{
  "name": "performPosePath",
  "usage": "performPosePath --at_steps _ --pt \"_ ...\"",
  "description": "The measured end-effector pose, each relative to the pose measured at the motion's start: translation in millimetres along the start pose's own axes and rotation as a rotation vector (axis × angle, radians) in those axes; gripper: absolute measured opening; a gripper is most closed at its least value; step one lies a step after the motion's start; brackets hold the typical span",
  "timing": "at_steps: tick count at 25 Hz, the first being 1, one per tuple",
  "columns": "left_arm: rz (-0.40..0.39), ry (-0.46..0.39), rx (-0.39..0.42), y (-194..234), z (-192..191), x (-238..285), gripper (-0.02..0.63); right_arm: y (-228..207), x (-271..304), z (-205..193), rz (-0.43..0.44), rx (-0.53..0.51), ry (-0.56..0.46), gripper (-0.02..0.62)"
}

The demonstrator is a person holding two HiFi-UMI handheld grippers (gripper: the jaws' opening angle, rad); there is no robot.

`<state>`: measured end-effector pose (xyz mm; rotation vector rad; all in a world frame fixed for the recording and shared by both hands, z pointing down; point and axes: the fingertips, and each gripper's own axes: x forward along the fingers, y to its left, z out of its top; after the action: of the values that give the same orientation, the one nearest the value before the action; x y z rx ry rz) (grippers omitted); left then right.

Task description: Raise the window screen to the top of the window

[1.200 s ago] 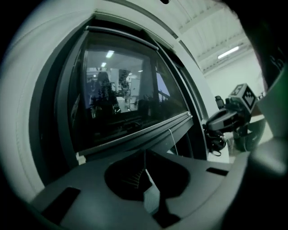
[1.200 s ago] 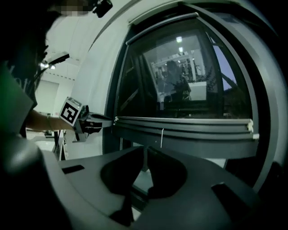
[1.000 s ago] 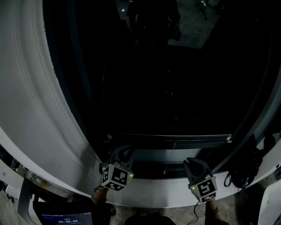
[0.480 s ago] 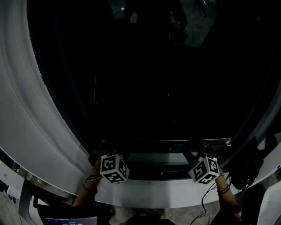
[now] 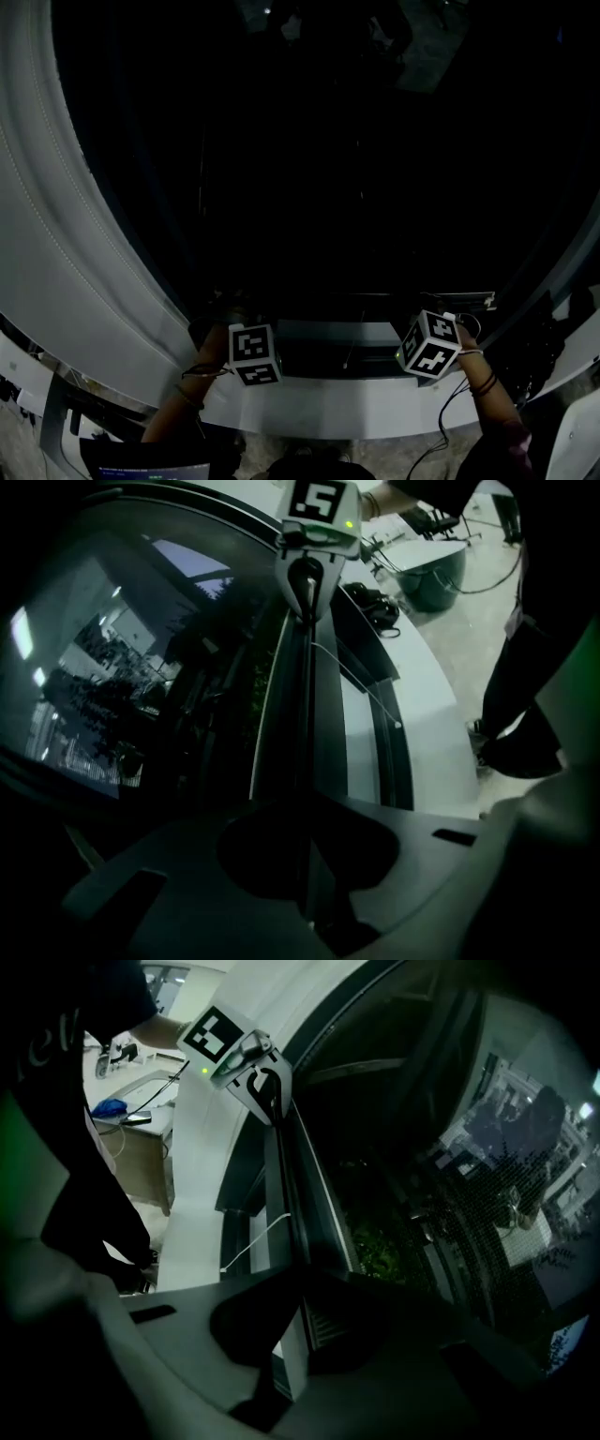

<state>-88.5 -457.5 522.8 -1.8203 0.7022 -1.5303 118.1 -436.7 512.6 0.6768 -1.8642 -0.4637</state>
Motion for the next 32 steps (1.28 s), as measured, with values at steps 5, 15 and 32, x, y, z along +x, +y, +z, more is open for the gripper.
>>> performPosePath --at_steps 5,15,32 --pt "0.113 0.006 0.048 2 -2 2 0.012 -4 -3 1 0.033 -0.02 0.011 0.029" --pt "0.383 -0.206 -0.171 121 20 -85 0.039 -95 -101 52 -0.324 -0.057 -0.218 0.031" --pt "0.546 -0.301 -0.132 271 39 -207 0.049 -210 -237 126 -0.531 -0.178 -0.324 0.032"
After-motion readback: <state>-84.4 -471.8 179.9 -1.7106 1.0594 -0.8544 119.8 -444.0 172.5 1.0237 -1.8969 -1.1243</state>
